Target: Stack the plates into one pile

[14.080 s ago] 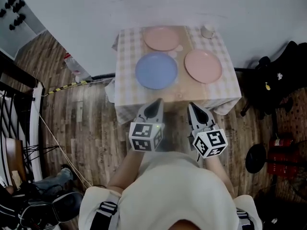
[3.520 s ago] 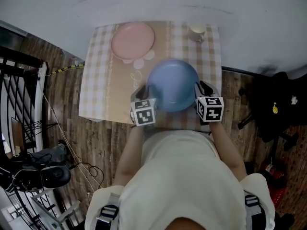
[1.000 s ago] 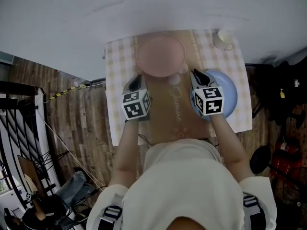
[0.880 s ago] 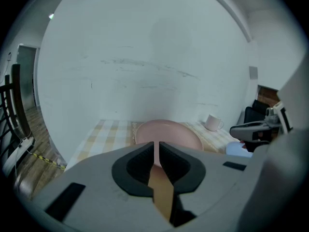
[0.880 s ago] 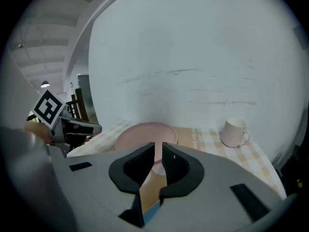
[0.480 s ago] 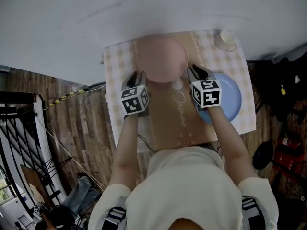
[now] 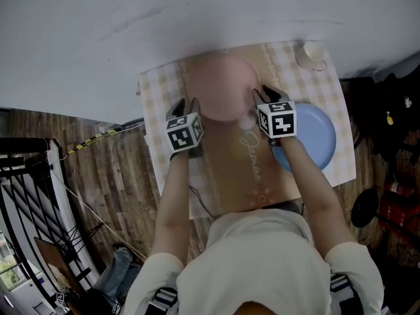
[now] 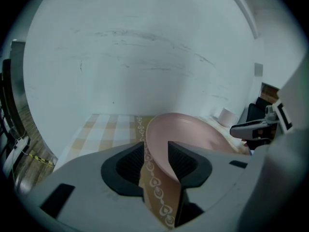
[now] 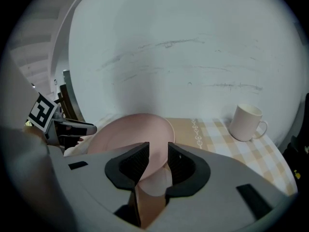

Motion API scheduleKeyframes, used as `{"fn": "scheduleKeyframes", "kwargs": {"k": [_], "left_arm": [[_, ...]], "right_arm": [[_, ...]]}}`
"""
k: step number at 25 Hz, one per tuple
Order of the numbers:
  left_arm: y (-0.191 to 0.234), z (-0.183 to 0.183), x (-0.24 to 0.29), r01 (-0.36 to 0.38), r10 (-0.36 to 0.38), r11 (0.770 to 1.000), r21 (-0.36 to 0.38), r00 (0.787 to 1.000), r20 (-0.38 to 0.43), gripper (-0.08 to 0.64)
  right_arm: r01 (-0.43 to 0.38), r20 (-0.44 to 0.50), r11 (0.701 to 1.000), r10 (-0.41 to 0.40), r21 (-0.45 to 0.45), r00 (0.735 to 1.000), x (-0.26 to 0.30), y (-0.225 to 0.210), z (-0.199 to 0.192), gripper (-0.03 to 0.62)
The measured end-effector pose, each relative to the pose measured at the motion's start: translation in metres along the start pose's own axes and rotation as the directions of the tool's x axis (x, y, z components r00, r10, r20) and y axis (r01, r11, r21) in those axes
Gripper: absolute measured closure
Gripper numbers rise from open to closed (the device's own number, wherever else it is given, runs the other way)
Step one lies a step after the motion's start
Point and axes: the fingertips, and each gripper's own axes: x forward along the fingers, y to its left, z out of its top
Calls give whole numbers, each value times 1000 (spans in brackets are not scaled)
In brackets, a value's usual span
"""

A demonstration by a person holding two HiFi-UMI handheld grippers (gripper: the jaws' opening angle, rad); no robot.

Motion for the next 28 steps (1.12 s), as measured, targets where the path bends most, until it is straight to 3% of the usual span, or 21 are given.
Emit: {"fn": "scheduleKeyframes", "kwargs": {"k": [13, 20, 28], "left_arm": [[17, -11, 35, 4, -7, 998, -64, 999, -54, 426], [15, -10, 43, 15, -18, 999, -49, 998, -59, 451], [11, -9, 43, 57, -59, 998, -40, 997, -49, 486]], "right_arm": [[97, -80, 995, -96, 19, 992, 42, -19, -10, 472], [114, -111, 993, -113, 3, 987, 53, -24, -13, 473], [162, -129, 987, -162, -14, 978, 57, -29, -17, 541]]}}
